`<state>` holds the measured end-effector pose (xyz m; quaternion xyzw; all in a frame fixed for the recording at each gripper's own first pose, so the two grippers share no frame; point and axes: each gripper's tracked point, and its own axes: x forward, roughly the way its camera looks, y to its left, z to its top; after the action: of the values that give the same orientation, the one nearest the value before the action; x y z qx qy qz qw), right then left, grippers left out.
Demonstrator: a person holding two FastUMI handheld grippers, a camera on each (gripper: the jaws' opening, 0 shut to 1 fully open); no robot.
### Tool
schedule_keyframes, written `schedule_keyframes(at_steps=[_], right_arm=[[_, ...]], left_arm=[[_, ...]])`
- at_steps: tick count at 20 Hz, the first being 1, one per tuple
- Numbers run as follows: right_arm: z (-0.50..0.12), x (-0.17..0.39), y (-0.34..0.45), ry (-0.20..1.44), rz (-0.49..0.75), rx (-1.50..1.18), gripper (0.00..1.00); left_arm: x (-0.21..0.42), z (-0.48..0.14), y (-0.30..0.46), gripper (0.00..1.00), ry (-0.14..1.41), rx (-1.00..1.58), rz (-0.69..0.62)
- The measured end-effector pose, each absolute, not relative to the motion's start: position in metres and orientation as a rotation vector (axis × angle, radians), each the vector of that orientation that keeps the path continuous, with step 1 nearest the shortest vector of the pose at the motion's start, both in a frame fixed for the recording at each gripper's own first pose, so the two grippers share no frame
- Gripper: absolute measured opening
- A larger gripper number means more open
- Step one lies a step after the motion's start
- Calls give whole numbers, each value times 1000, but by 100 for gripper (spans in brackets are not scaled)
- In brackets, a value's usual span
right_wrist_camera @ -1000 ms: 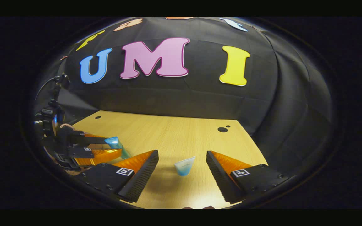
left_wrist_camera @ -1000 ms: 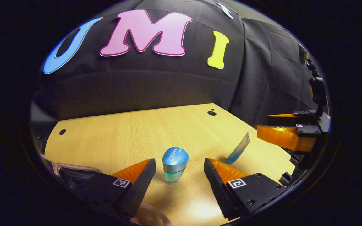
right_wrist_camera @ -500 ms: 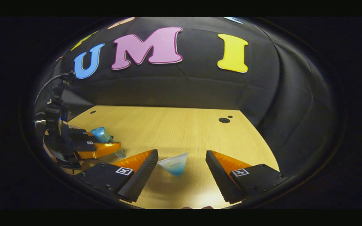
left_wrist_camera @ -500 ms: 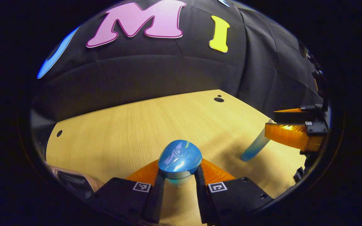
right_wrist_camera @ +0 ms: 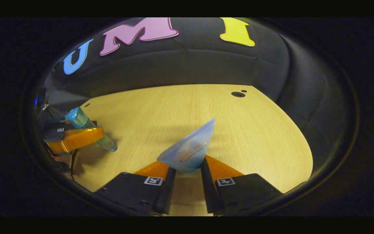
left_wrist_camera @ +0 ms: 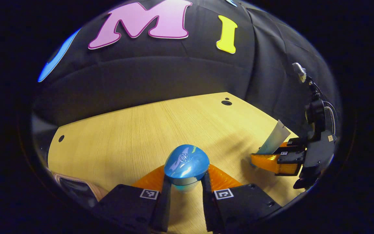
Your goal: First open the suitcase, pack the skin care products into it, and then close the suitcase.
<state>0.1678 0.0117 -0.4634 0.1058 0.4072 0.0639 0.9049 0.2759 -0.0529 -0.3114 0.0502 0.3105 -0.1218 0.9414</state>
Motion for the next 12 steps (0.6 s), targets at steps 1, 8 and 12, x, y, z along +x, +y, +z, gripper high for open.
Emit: schedule_keyframes(at_steps=[1, 8, 12], right_arm=[[-460, 165, 10, 844, 131, 223, 44], [-403, 150, 16, 752, 176, 224, 40], [-359, 134, 50, 694, 243, 220, 40]], left_arm=[[276, -311, -52, 47, 641, 108, -242], [246, -233, -30, 43, 640, 106, -276], [206, -180, 22, 43, 688, 132, -272]])
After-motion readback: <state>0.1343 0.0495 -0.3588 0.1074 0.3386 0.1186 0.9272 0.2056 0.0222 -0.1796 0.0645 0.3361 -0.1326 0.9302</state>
